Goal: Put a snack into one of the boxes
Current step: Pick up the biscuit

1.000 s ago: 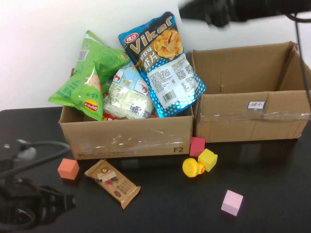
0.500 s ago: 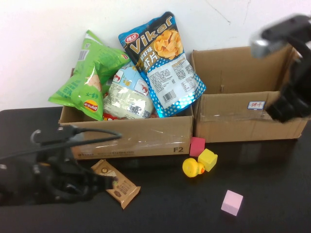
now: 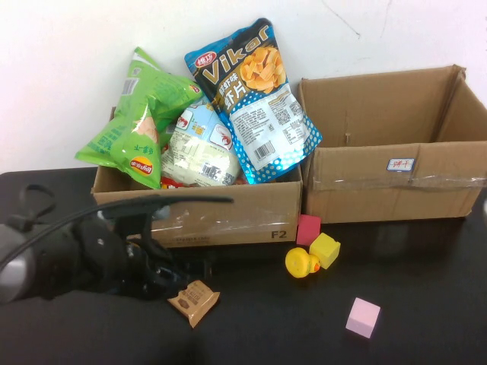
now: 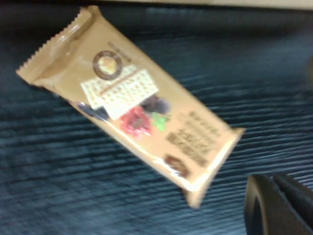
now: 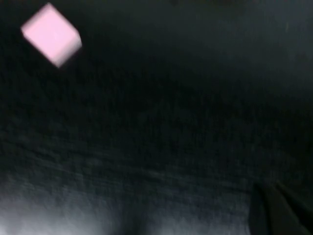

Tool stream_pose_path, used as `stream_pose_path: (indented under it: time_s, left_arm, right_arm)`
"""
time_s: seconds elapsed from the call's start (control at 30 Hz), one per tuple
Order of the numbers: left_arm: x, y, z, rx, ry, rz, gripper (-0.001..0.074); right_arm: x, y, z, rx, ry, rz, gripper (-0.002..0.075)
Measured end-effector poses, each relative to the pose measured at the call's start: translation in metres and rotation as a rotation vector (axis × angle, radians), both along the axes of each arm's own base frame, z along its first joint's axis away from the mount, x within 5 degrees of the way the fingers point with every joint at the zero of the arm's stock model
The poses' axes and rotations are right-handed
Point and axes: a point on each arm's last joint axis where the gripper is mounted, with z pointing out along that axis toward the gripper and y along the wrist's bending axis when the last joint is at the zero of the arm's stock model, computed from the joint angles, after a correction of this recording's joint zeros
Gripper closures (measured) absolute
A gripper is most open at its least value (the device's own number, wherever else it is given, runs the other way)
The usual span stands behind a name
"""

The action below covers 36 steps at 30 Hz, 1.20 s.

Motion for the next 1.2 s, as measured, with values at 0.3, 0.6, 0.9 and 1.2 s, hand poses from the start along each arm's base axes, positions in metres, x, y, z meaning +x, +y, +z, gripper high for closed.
stream_pose_path:
  time_s: [0.3,0.6,0.9,1.2]
  left_arm:
    - [0.002,-0.001,-0.036,0.196,0.243,-0.212,0.0736]
    - [0.026,0.003,-0.031,0.155,0.285,0.12,0.0412]
    - [0.051,-0.004,-0.022,0.026,0.167,0.28,0.0052]
    - [0.056,-0.004,-0.052,0.057,0.211,0.318,0.0043]
  right_arm:
    - [-0.02,-0.017,-0.008,-0.063,-0.038,-0.083,0.072]
    - [-0.018,-0.022,-0.005,-0.082,-0.089,-0.154,0.072]
    - [-0.018,-0.023,-0.005,-0.077,-0.09,-0.17,0.072]
    - [-0.017,-0.022,-0.005,-0.066,-0.102,-0.171,0.072]
